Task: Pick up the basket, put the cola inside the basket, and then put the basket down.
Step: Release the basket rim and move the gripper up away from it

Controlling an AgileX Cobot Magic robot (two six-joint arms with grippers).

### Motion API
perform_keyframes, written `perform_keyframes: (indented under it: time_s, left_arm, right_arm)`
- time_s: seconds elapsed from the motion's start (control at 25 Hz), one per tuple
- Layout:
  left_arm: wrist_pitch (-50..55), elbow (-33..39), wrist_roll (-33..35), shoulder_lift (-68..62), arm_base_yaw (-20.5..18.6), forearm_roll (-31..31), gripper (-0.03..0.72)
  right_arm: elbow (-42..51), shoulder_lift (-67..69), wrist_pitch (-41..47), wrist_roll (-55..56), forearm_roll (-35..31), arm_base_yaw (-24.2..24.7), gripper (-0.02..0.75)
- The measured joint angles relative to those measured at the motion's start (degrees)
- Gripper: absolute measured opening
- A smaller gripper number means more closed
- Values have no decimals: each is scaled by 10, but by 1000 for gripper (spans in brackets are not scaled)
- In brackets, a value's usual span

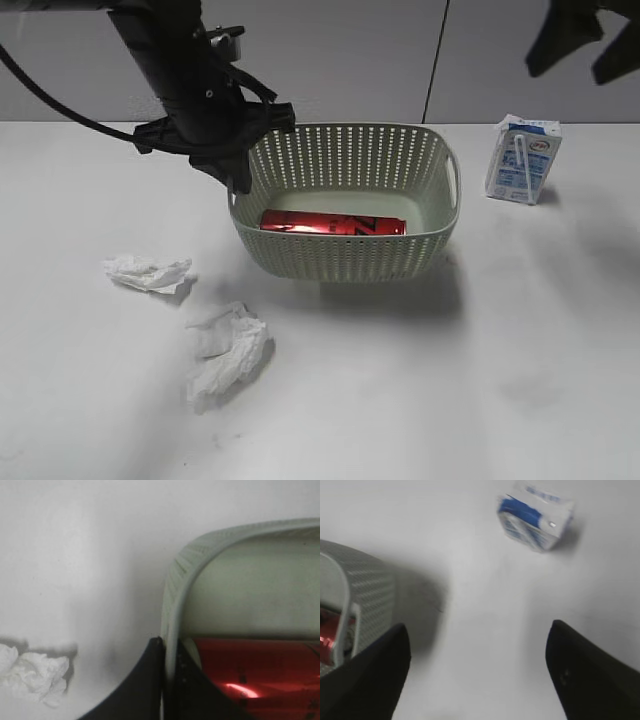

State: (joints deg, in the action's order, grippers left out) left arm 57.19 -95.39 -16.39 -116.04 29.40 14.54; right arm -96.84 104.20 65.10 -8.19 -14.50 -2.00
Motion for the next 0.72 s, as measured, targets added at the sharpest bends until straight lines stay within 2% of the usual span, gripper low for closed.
perform_keyframes:
  time_s: [0.16,0.44,0.52,0.6,0.72]
  left_arm:
    - [-26,0,0,-12,0,-4,-3]
    - [-31,1,-13,-50,-10,-22,-2]
    - [-40,1,-14,-52,-10,-22,24]
    - [-51,1,-14,-52,-10,-21,125]
    - [-53,1,-15,-52,-10,-20,375]
  right_arm:
    - [0,-1,27,13,38,18,619]
    - [3,-33,31,19,39,18,599]
    - [3,-44,31,19,39,18,598]
    - [3,-54,31,20,38,18,595]
    - [3,-67,31,20,38,18,594]
